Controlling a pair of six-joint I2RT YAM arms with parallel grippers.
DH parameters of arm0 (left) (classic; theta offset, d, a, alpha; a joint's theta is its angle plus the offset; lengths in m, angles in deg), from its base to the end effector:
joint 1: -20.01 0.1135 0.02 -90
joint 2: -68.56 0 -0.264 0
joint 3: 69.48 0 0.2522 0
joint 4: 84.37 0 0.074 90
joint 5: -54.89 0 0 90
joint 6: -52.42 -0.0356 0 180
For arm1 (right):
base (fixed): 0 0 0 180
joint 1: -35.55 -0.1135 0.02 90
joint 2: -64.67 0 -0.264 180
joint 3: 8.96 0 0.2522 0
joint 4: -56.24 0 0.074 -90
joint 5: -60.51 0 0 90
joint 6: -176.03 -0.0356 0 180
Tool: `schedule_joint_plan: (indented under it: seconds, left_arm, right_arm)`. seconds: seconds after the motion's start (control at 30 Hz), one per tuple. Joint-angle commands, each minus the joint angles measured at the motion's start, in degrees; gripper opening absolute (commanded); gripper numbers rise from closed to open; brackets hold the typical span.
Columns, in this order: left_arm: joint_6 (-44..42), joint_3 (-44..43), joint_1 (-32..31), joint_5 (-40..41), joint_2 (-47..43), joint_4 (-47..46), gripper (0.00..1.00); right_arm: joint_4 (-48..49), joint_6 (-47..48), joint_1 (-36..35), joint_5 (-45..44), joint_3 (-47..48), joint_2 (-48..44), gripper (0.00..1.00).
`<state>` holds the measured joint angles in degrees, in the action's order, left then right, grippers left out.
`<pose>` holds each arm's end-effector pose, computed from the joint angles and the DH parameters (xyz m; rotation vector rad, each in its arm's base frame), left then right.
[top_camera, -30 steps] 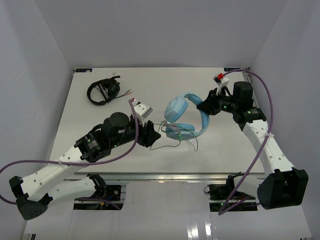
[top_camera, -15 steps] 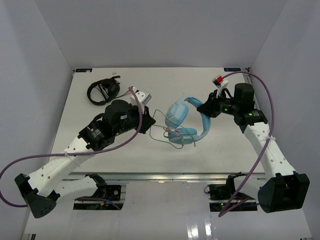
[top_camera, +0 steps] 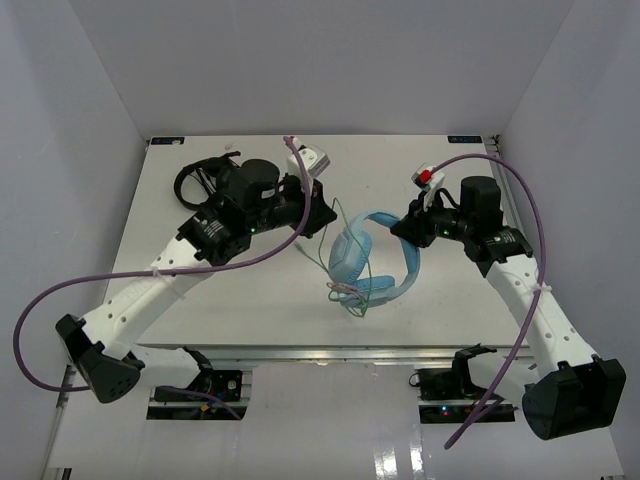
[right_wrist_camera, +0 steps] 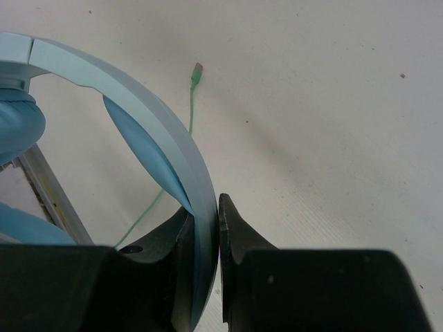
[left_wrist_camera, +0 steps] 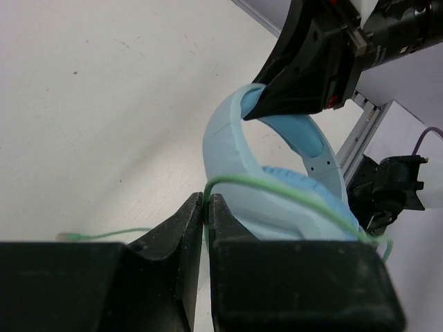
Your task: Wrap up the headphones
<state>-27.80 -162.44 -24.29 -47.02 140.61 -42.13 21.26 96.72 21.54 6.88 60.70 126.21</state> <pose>0.1921 -0.1977 0.4151 0.7371 1.8872 -0.8153 0.2233 0.0775 0.3348 -0.8084 1.8362 0.6807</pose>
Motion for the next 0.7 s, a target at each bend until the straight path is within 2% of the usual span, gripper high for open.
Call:
schedule_joint_plan:
  seconds: [0.0, 0.13, 0.37, 0.67]
  left_arm:
    - [-2.4, -6.2, 0.4, -6.4, 5.0, 2.0, 0.2]
    - [-3.3, -11.5, 0.4, -7.7, 9.4, 4.1, 0.21]
    - [-3.7, -18.1, 0.4, -9.3, 15.0, 8.1, 0.23]
    - [-2.3, -22.3, 0.4, -9.5, 18.8, 10.2, 0.4]
  right_arm:
    - [0.2, 1.2, -2.8, -3.3, 0.3, -2.2, 0.08]
    - [0.7, 2.0, -5.9, -11.8, -0.3, -3.2, 0.08]
    - [1.5, 1.3, -7.4, -19.6, -0.3, -3.2, 0.08]
    - [3.6, -3.5, -7.9, -23.8, -0.5, -1.9, 0.08]
